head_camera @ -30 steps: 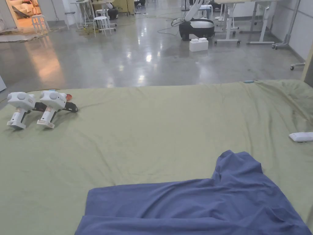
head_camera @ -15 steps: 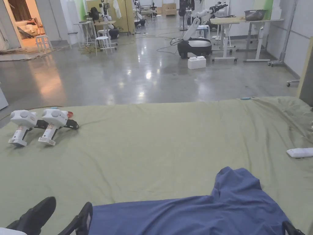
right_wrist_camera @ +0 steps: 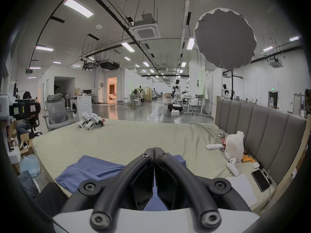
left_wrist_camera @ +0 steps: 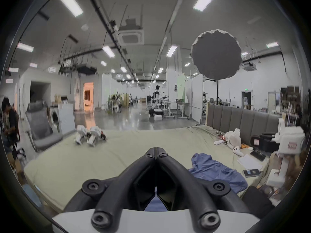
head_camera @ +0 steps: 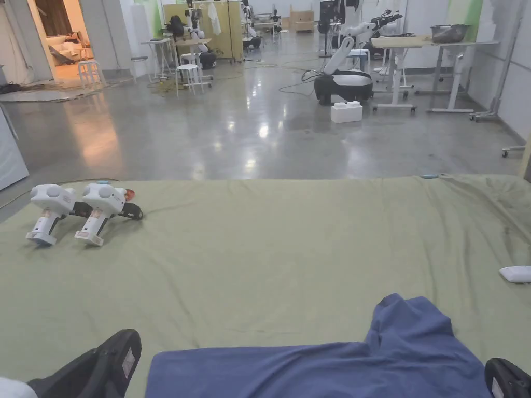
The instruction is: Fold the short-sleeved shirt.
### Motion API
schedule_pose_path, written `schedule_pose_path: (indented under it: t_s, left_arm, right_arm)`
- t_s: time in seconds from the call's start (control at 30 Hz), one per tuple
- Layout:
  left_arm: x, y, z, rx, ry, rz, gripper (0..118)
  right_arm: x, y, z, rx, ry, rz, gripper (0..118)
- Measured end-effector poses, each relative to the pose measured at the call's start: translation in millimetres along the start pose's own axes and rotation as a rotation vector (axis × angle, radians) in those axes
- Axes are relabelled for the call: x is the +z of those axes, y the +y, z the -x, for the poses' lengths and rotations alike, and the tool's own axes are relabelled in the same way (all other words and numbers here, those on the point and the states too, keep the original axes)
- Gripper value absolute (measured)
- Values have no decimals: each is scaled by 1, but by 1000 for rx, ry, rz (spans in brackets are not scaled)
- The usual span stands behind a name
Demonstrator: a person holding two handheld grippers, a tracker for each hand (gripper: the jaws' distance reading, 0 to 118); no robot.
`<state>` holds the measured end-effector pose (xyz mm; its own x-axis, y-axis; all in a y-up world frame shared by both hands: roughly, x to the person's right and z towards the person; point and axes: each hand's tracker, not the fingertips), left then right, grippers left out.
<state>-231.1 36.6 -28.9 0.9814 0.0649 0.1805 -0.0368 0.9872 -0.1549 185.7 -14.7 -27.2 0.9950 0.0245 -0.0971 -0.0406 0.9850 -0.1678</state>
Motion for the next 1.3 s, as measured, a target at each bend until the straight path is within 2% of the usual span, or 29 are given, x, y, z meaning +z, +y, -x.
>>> schedule_pose_path:
  t_s: [0.1,0.13,0.2,0.23,0.27,0.3,0.5,0.57,0.63,0.7,0.77,0.83,0.87,1.0,1.03,1.07,1.1,1.13,1.17,1.23,1.27,1.3]
  left_arm:
    - [-38,-5,32,4,15,169,0]
    - [-51,-12,42,16,25,192,5]
    - [-95,-28,69,82,23,313,24]
    - [-117,-38,81,132,22,377,46]
    - [-143,-52,92,158,39,452,61]
    - [-168,-72,103,183,51,477,66]
    - [-289,-151,124,173,120,715,61]
    - [-308,-165,122,94,181,757,56]
    - [-326,-175,129,110,162,771,55]
    - [-336,-188,138,189,215,816,45]
    - [-339,-192,139,179,218,812,30]
    - [-334,-189,131,173,201,795,2]
    - [-337,-190,127,162,170,808,2]
    - [-348,-200,113,60,198,855,1]
    - [-351,-200,114,62,197,863,1]
    - [-352,-200,115,64,191,869,1]
    - [-350,-196,115,73,190,874,1]
    - [-350,-196,116,88,190,878,1]
    - [-350,-196,118,92,186,879,1]
    - [-350,-197,121,96,179,880,1]
    - [-350,-197,121,97,177,882,1]
    - [-351,-196,121,99,177,884,1]
  right_arm:
    - [-12,-7,-6,-14,-6,24,0]
    - [-16,-10,-8,-19,-6,39,0]
    - [-26,-18,-12,-38,-2,76,0]
    - [-31,-23,-14,-49,-7,89,0]
    - [-35,-28,-15,-59,-8,105,0]
    - [-41,-33,-16,-66,-13,131,0]
    - [-73,-61,-31,-95,-17,264,0]
    - [-80,-68,-38,-102,-25,303,0]
    - [-84,-74,-45,-104,-34,333,0]
    - [-88,-79,-52,-111,-47,367,0]
    - [-88,-82,-56,-124,-54,384,0]
    - [-90,-85,-61,-147,-59,401,0]
    - [-93,-86,-65,-168,-58,409,0]
    - [-124,-80,-81,-220,-45,436,0]
    - [-143,-77,-89,-227,-15,497,0]
    - [-163,-75,-98,-224,-18,534,6]
    - [-186,-75,-108,-236,-22,554,24]
    - [-206,-76,-117,-233,-29,594,62]
    - [-230,-80,-127,-244,-34,642,80]
    - [-275,-89,-142,-234,-78,735,82]
    - [-300,-96,-147,-194,-110,810,82]
    - [-323,-109,-151,-115,-133,866,82]
